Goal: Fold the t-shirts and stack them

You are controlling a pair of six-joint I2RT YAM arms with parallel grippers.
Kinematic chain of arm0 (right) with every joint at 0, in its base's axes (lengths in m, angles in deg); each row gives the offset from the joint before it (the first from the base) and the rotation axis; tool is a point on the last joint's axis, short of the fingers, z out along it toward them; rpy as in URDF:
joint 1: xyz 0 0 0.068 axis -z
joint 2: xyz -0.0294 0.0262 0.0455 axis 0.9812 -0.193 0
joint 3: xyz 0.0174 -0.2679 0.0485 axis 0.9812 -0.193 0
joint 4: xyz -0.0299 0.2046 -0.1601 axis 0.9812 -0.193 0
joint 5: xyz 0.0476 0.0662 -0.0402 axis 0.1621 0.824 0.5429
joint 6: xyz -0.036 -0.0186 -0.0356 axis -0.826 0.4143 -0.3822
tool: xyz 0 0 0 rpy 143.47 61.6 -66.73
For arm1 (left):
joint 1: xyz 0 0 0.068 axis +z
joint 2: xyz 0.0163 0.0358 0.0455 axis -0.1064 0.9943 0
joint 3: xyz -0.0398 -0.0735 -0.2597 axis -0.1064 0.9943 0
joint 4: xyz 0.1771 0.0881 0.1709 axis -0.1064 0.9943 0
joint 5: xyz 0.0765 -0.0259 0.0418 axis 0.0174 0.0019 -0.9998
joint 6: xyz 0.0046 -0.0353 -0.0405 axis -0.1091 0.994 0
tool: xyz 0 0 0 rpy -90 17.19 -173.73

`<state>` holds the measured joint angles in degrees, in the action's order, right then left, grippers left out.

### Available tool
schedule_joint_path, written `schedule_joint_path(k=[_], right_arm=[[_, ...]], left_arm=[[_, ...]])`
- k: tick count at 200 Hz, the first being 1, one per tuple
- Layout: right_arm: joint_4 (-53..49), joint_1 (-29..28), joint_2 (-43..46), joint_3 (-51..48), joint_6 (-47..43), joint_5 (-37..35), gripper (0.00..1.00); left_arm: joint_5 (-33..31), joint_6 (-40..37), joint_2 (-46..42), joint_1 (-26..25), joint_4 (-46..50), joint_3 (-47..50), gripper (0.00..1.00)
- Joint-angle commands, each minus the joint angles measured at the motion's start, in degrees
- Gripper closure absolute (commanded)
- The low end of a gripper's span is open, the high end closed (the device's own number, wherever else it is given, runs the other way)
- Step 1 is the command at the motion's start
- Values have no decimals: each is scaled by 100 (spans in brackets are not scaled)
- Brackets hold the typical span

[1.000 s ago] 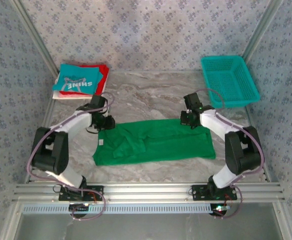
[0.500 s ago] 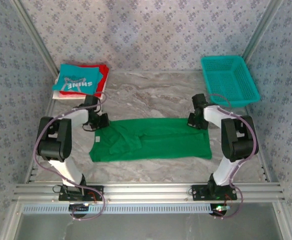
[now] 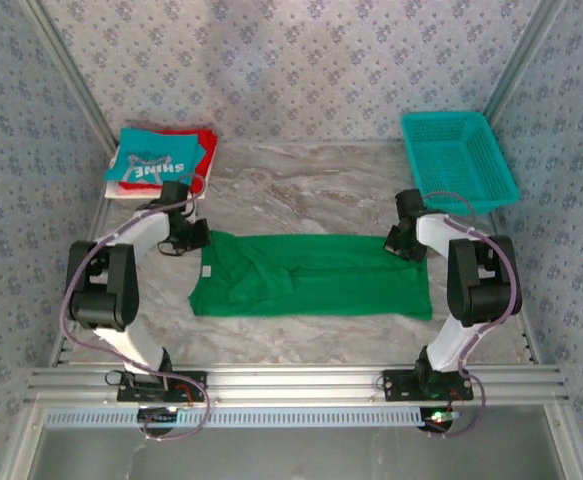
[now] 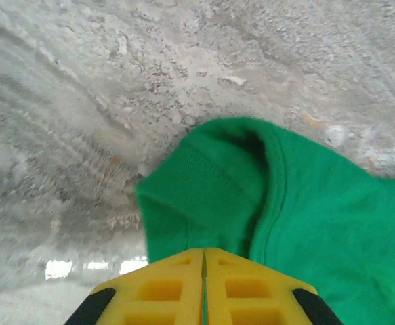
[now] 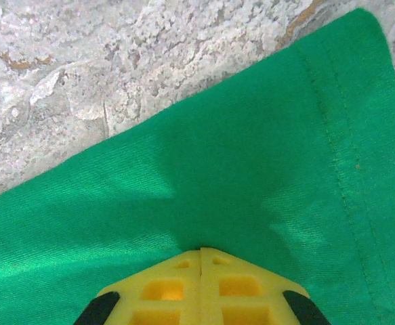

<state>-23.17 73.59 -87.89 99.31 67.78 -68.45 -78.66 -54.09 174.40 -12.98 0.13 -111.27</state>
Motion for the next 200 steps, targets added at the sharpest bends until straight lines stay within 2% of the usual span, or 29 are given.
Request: schedule_joint_path(k=[1, 28, 66, 101, 168, 184, 200], right_arm=[[-196, -25, 35, -123, 106, -180, 93], [-163, -91, 28, -124, 101, -170, 92], [-68, -194, -45, -123, 119, -181, 91], [-69, -240, -124, -135, 128, -195, 91], [-69, -238, -66, -180, 119, -217, 91], [-47, -242, -71, -192, 110, -209, 91], [-56, -241, -84, -196, 96, -199, 91]], left_arm=[[387, 258, -798, -123, 116, 313, 82], [615, 686, -1369, -322, 28, 883, 69], [1030, 1126, -1348, -550, -388, 1446, 64], [1008, 1347, -1011, -843, -679, 1596, 65], [960, 1402, -611, -965, -1010, 1560, 65], [950, 1385, -569, -967, -1029, 1557, 73], [936, 1376, -570, -965, -1036, 1575, 76]])
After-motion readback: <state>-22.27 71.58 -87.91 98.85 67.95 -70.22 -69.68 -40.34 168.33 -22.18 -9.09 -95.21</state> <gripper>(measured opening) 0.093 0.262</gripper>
